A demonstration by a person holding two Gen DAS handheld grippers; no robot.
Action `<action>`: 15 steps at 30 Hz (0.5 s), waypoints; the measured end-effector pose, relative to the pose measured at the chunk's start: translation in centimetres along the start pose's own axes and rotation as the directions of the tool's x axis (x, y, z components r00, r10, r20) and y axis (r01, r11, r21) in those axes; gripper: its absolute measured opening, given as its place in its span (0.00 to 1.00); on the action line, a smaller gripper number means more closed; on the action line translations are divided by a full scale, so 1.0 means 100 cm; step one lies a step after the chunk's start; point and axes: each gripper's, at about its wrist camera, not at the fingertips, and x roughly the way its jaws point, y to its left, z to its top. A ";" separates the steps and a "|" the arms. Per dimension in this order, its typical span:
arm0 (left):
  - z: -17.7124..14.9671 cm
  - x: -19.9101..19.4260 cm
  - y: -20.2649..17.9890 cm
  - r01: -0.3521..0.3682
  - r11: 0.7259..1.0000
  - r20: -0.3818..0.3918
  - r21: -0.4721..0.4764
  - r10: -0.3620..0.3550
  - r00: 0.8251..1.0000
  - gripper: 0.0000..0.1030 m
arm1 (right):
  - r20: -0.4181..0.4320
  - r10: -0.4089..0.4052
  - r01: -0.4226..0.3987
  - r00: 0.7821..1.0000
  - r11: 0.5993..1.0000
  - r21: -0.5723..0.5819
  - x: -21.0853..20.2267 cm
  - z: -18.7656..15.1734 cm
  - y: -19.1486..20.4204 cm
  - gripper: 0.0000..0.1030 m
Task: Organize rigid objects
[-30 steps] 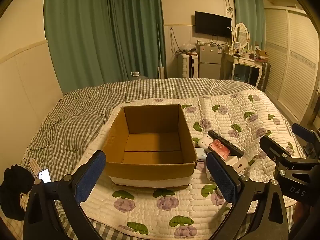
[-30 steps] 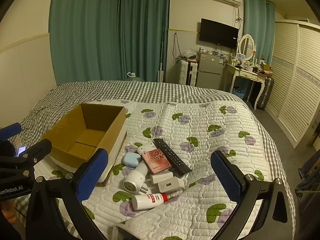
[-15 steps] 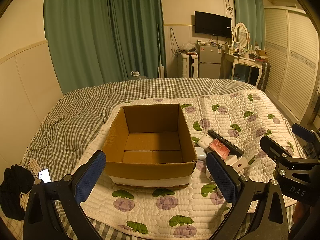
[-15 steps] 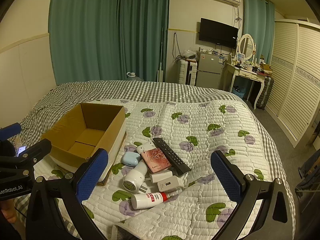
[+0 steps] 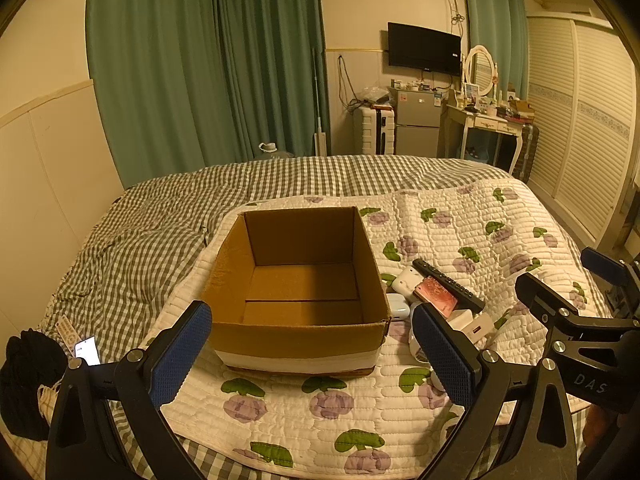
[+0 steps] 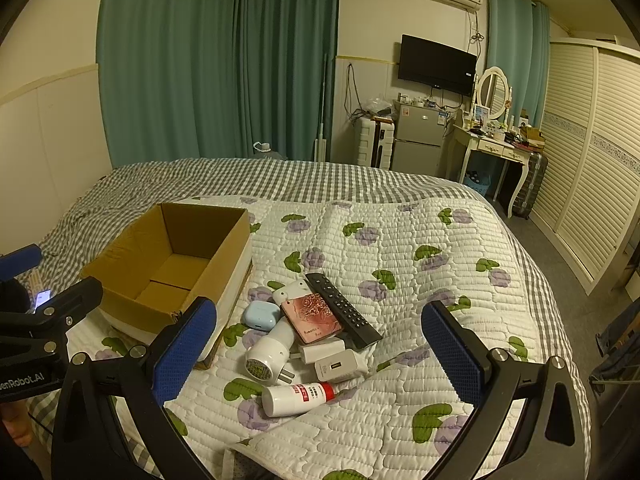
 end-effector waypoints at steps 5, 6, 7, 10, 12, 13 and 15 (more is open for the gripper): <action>-0.003 -0.002 -0.004 0.002 1.000 0.000 0.002 -0.002 1.000 1.00 | -0.005 0.000 0.000 1.000 1.000 0.000 0.000 0.000 0.000 1.00; -0.003 -0.002 -0.005 0.002 1.000 0.000 0.002 -0.002 1.000 1.00 | -0.005 0.000 0.000 1.000 1.000 0.001 0.000 0.000 0.000 1.00; -0.003 -0.003 -0.005 0.002 1.000 -0.001 0.002 -0.002 1.000 1.00 | -0.005 0.001 -0.001 1.000 1.000 0.001 0.000 0.000 0.000 1.00; -0.003 -0.003 -0.005 0.003 1.000 -0.001 0.002 -0.003 1.000 1.00 | -0.005 0.000 0.000 1.000 1.000 0.000 0.000 0.000 0.000 1.00; -0.003 -0.003 -0.005 0.004 1.000 -0.001 0.003 -0.004 1.000 1.00 | -0.006 0.000 0.000 1.000 1.000 0.000 0.000 0.000 0.000 1.00; -0.003 -0.003 -0.005 0.004 1.000 0.000 0.001 -0.004 1.000 1.00 | -0.006 0.000 0.000 1.000 1.000 0.000 0.000 -0.001 0.000 1.00; -0.003 -0.002 -0.005 0.004 1.000 -0.001 0.002 -0.004 1.000 1.00 | -0.005 -0.001 0.001 1.000 1.000 0.001 0.000 -0.001 0.000 1.00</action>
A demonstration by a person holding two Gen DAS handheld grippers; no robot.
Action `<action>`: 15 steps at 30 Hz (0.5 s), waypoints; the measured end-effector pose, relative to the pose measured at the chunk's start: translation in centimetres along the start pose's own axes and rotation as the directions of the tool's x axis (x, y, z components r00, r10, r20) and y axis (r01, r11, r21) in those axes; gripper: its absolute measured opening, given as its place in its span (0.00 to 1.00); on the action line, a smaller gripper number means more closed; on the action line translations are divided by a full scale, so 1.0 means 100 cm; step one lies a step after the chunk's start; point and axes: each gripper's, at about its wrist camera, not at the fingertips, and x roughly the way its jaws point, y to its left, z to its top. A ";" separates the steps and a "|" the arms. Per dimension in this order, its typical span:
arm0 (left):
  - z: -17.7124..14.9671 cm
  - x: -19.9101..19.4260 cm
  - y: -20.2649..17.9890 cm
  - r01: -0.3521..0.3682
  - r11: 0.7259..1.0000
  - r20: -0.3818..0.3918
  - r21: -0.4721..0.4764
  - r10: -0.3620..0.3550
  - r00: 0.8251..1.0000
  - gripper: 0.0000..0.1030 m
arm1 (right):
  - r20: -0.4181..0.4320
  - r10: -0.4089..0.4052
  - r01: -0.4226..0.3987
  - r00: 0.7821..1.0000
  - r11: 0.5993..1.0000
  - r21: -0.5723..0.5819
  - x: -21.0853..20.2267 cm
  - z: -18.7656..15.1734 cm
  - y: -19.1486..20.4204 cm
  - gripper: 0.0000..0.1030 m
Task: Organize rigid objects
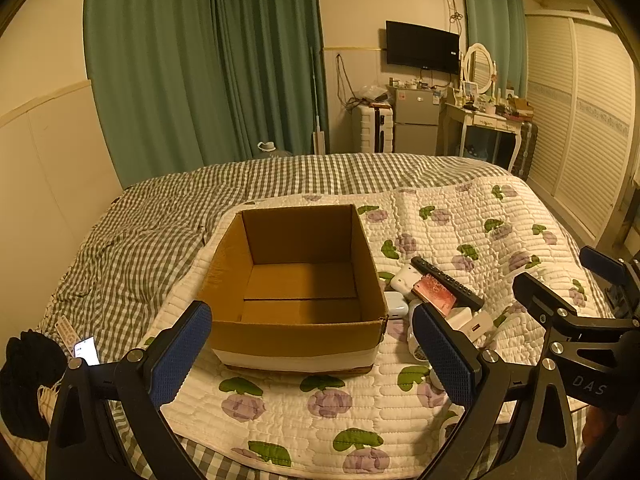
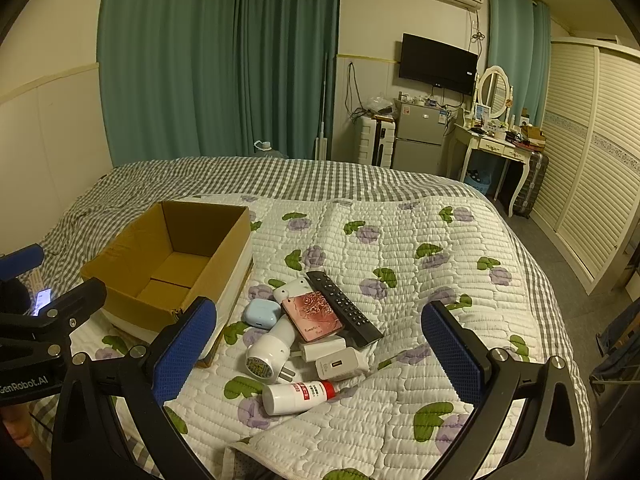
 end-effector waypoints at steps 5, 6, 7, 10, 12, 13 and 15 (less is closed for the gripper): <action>0.000 0.000 0.000 -0.001 1.000 0.000 0.000 0.001 1.000 1.00 | -0.001 0.001 -0.001 1.000 1.000 -0.001 0.000 0.000 0.000 1.00; 0.000 0.000 -0.001 -0.001 1.000 0.000 0.000 0.001 1.000 1.00 | -0.001 0.001 -0.001 1.000 1.000 -0.002 0.000 0.000 0.000 1.00; 0.000 0.000 -0.001 -0.001 1.000 0.000 0.000 0.001 1.000 1.00 | -0.001 0.000 0.000 1.000 1.000 -0.001 0.000 0.000 0.000 1.00; 0.000 0.000 -0.001 -0.001 1.000 0.000 0.000 0.001 1.000 1.00 | -0.001 0.000 0.000 1.000 1.000 0.000 0.000 0.000 0.000 1.00; 0.000 0.000 -0.001 -0.001 1.000 0.000 0.001 0.001 1.000 1.00 | -0.001 0.000 0.000 1.000 1.000 -0.001 0.000 0.000 0.000 1.00; 0.000 0.000 0.000 -0.001 1.000 0.000 0.000 0.001 1.000 1.00 | -0.001 0.000 0.000 1.000 1.000 -0.001 0.000 0.000 0.000 1.00; 0.000 0.000 -0.001 -0.001 1.000 0.000 0.001 0.001 1.000 1.00 | 0.000 -0.001 0.001 1.000 1.000 0.000 -0.001 0.000 0.001 1.00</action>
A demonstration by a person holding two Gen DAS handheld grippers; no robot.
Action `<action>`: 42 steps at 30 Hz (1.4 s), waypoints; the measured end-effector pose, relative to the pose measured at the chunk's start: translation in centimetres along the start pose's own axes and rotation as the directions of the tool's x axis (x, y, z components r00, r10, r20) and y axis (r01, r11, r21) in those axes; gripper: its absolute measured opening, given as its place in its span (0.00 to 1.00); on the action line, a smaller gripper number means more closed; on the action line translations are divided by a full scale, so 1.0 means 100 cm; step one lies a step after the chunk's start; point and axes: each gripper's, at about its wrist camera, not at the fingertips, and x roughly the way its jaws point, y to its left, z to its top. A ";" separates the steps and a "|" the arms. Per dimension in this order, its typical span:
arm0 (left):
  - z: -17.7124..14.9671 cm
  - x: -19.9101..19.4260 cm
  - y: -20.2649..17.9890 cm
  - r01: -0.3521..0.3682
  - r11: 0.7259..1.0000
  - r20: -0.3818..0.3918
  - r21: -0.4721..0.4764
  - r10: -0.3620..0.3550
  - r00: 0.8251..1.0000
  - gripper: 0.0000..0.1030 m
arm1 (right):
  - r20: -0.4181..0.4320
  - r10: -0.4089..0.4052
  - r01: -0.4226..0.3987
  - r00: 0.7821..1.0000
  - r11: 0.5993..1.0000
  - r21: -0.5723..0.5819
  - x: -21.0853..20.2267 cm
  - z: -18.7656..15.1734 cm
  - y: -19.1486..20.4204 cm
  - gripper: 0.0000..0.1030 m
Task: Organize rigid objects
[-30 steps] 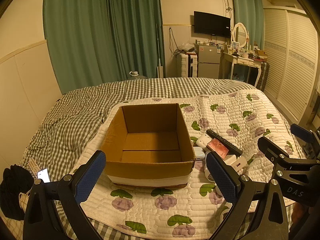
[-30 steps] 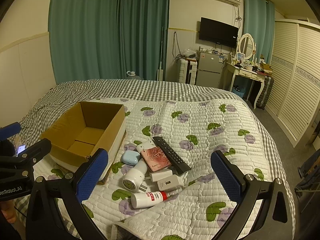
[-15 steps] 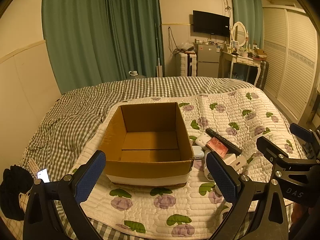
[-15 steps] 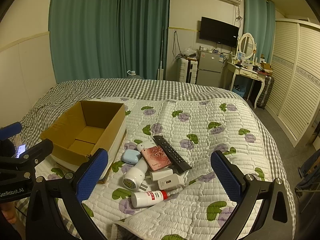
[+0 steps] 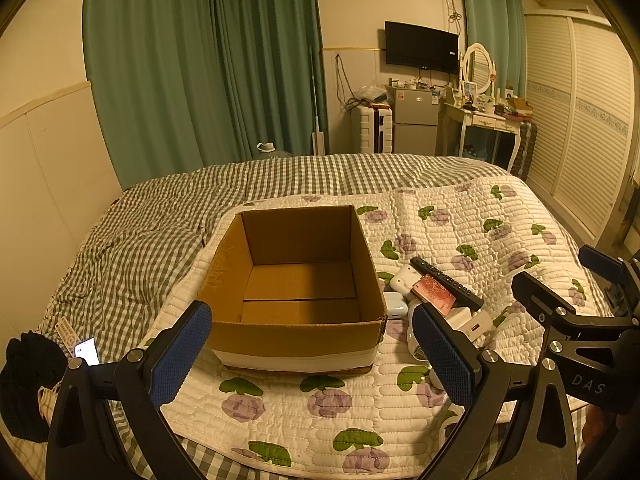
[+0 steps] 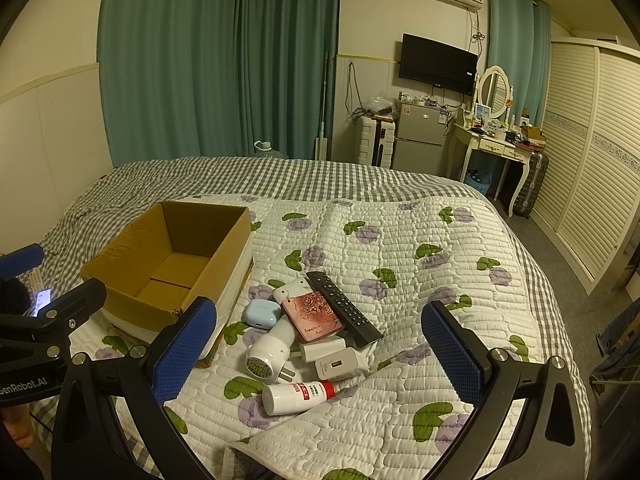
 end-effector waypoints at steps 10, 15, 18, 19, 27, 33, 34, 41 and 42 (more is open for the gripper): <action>0.010 0.000 0.008 -0.019 1.000 0.004 0.014 0.019 1.000 0.99 | 0.011 -0.001 0.002 1.000 1.000 -0.013 0.000 0.006 -0.003 1.00; 0.025 0.004 0.033 -0.034 0.999 -0.022 0.015 0.034 0.999 0.98 | 0.003 -0.005 0.005 1.000 1.000 -0.028 0.007 0.006 -0.008 1.00; 0.032 0.017 0.056 -0.095 0.994 -0.049 0.051 0.097 0.994 0.98 | -0.006 -0.020 0.020 1.000 0.999 -0.048 0.013 0.004 -0.012 1.00; 0.032 0.024 0.065 -0.111 0.992 -0.068 0.056 0.115 0.991 0.98 | -0.014 -0.031 0.031 0.999 0.998 -0.057 0.017 0.003 -0.014 1.00; 0.015 0.088 0.115 -0.150 0.988 -0.251 0.045 0.156 0.955 0.90 | -0.100 -0.093 0.085 0.991 0.993 -0.086 0.052 -0.009 -0.035 1.00; -0.001 0.131 0.125 -0.099 0.995 -0.378 0.021 0.100 0.920 0.36 | -0.150 -0.096 0.080 0.984 0.991 -0.106 0.076 -0.017 -0.038 1.00; 0.000 0.134 0.125 -0.095 0.995 -0.381 0.018 0.094 0.920 0.36 | -0.156 -0.094 0.077 0.983 0.991 -0.109 0.080 -0.018 -0.037 1.00; 0.000 0.145 0.108 -0.049 0.996 -0.412 0.074 0.075 0.908 0.08 | -0.215 -0.014 -0.010 0.977 0.994 -0.112 0.101 -0.025 -0.014 1.00; 0.002 0.146 0.107 -0.048 0.996 -0.416 0.077 0.076 0.906 0.08 | -0.226 -0.001 -0.024 0.974 0.994 -0.109 0.104 -0.027 -0.008 1.00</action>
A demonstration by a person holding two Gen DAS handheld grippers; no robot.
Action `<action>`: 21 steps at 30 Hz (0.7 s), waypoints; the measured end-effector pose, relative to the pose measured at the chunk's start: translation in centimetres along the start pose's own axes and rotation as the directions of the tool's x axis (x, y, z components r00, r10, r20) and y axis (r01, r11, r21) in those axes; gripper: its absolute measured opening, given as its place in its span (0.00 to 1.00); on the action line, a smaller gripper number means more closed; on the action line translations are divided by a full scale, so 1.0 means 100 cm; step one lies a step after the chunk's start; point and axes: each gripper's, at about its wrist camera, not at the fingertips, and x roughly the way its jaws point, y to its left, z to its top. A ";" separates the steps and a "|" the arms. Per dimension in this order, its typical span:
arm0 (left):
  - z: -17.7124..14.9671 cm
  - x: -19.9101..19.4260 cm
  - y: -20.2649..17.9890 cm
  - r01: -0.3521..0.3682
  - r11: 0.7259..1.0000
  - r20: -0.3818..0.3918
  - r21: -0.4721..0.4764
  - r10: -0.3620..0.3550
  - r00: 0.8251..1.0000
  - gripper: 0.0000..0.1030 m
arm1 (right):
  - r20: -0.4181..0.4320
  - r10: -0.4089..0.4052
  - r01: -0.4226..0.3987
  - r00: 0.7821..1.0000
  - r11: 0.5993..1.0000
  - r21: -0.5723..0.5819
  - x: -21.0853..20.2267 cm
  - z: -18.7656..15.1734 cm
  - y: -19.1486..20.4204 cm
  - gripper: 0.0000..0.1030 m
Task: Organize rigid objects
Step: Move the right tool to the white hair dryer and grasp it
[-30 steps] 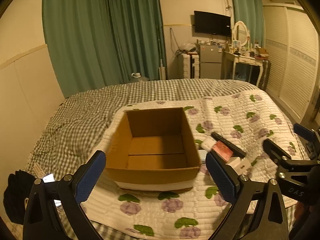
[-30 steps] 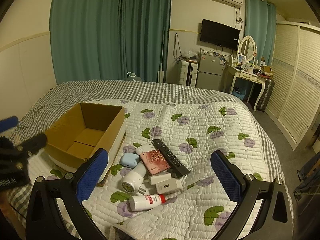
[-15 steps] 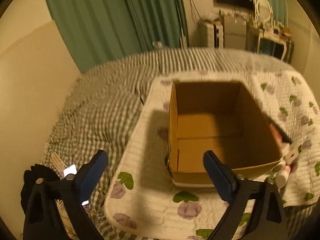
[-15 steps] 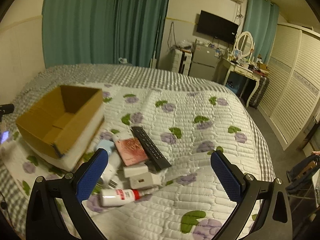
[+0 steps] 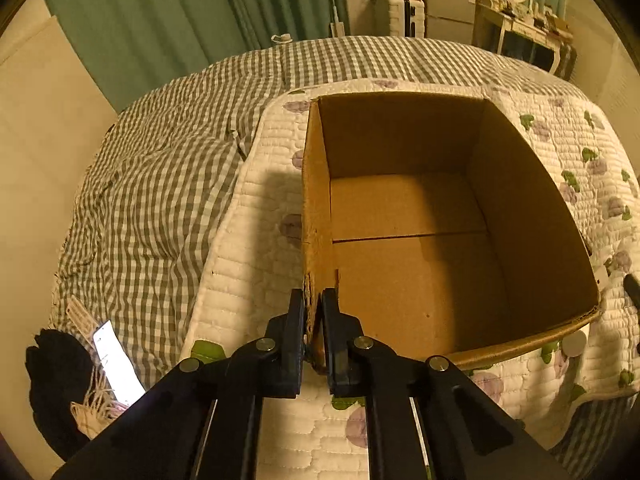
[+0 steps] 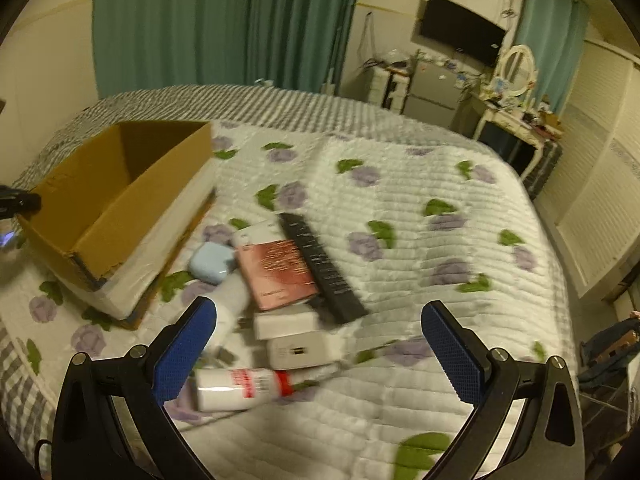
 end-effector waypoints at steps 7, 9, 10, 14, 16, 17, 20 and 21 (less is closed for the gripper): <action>0.000 0.000 -0.002 -0.008 1.000 -0.009 0.025 0.009 1.000 0.08 | -0.084 0.076 -0.073 0.994 0.997 0.039 0.037 -0.003 0.040 1.00; 0.000 -0.001 -0.002 -0.009 1.000 -0.008 0.028 0.009 1.000 0.08 | -0.124 0.086 -0.080 0.989 0.995 0.055 0.052 -0.005 0.046 0.99; 0.000 -0.001 -0.002 -0.008 1.000 -0.008 0.025 0.008 1.000 0.08 | -0.141 0.092 -0.084 0.986 0.994 0.063 0.056 -0.006 0.047 0.97; 0.001 0.000 -0.001 -0.003 1.000 -0.008 0.026 0.003 1.000 0.08 | -0.178 0.122 -0.107 0.976 0.990 0.088 0.073 -0.008 0.048 0.87; 0.001 0.000 -0.002 -0.001 1.000 -0.008 0.026 0.001 1.000 0.08 | -0.201 0.139 -0.120 0.970 0.987 0.106 0.080 -0.009 0.048 0.80; 0.001 -0.001 -0.002 0.000 1.000 -0.007 0.029 0.000 1.000 0.08 | -0.200 0.131 -0.113 0.971 0.988 0.103 0.081 -0.009 0.049 0.80; 0.000 -0.001 -0.002 0.003 1.000 -0.004 0.027 -0.003 1.000 0.08 | -0.198 0.107 -0.093 0.974 0.993 0.079 0.082 -0.008 0.052 0.79; 0.000 -0.001 -0.002 0.004 1.000 -0.003 0.027 -0.004 1.000 0.08 | -0.201 0.099 -0.086 0.975 0.994 0.072 0.082 -0.007 0.053 0.77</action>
